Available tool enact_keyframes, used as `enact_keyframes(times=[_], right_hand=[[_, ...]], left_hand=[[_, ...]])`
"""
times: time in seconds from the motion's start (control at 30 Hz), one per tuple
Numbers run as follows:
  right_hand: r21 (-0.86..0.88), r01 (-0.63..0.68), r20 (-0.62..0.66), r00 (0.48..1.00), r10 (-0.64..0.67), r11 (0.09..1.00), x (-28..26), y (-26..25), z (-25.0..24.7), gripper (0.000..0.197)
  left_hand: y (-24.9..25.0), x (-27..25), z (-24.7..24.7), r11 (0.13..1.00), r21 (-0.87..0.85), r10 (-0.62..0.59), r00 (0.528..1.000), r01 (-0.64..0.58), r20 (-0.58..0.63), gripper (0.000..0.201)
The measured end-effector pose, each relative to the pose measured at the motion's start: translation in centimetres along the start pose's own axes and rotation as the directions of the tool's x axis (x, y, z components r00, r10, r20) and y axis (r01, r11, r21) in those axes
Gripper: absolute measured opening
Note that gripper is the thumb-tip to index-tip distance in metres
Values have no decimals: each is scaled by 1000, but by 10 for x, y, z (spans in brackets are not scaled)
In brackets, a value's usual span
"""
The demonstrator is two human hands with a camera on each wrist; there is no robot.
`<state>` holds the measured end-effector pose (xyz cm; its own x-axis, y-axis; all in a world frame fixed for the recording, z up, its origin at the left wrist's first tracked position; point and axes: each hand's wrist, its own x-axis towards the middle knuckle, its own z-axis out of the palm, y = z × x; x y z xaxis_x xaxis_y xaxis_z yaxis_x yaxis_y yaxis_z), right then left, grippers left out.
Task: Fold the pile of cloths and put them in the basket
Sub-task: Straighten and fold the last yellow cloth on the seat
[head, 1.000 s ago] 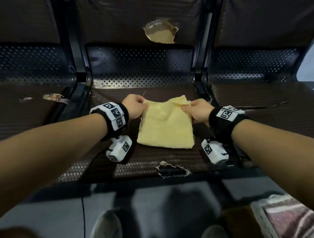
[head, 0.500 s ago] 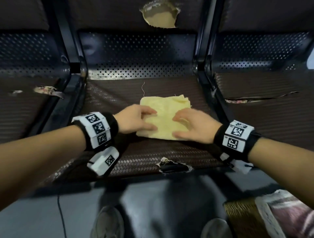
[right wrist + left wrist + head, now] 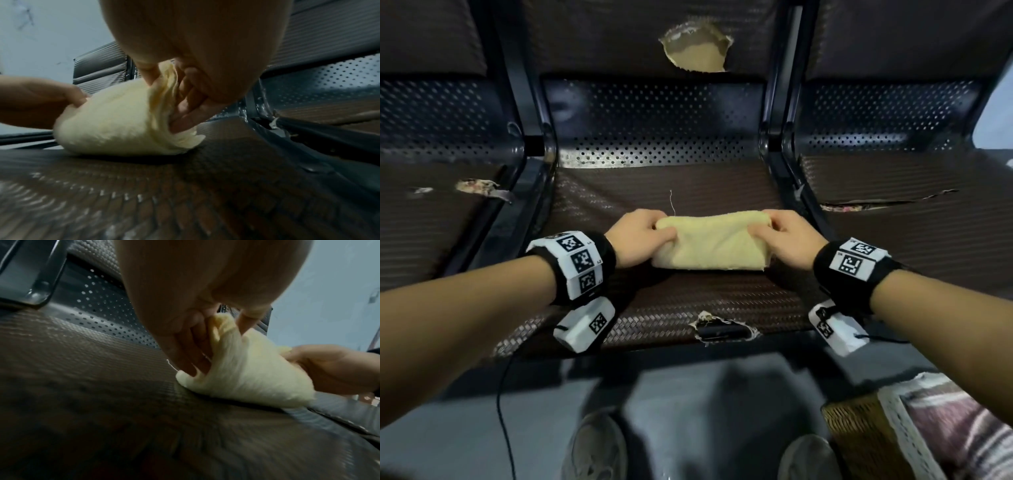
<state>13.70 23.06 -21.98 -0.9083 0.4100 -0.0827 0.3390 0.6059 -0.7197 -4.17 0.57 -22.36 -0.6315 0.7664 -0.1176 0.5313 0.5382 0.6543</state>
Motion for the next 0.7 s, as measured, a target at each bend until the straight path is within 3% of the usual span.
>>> enact_keyframes(times=[0.1, 0.2, 0.3, 0.37, 0.43, 0.5, 0.57, 0.63, 0.7], right_hand=[[134, -109, 9, 994, 109, 985, 0, 9, 3, 29], [7, -239, 15, 971, 239, 971, 5, 14, 9, 44], [-183, -263, -76, 964, 253, 947, 9, 9, 11, 37], [-300, -190, -153, 977, 150, 935, 8, 0, 9, 36], [-391, -43, -170, 985, -26, 919, 7, -11, 7, 39], [-426, 116, -63, 986, -157, 897, 4, -21, 10, 38], [-465, 196, 124, 980, -156, 864, 1, -28, 18, 52], [-528, 202, 234, 968, -88, 825, 0, -29, 28, 72], [-555, 189, 242, 969, -60, 810, 6, -29, 33, 82]], left_hand=[[-6, 7, 0, 978, -194, -88, 993, 72, -76, 23], [-11, 13, 3, 986, -94, -145, 986, 137, -82, 27], [-8, 12, 2, 991, -22, -136, 985, 135, -101, 38], [-1, 7, 1, 996, 77, 49, 992, -40, -116, 43], [6, 0, 4, 969, 145, 199, 980, -199, 16, 60], [9, -7, 13, 934, 263, 196, 961, -243, 194, 81], [8, -6, 20, 880, 413, 137, 957, -236, 254, 88], [9, 2, 18, 858, 465, 123, 965, -220, 230, 75], [13, 19, 9, 864, 463, 107, 970, -199, 217, 60]])
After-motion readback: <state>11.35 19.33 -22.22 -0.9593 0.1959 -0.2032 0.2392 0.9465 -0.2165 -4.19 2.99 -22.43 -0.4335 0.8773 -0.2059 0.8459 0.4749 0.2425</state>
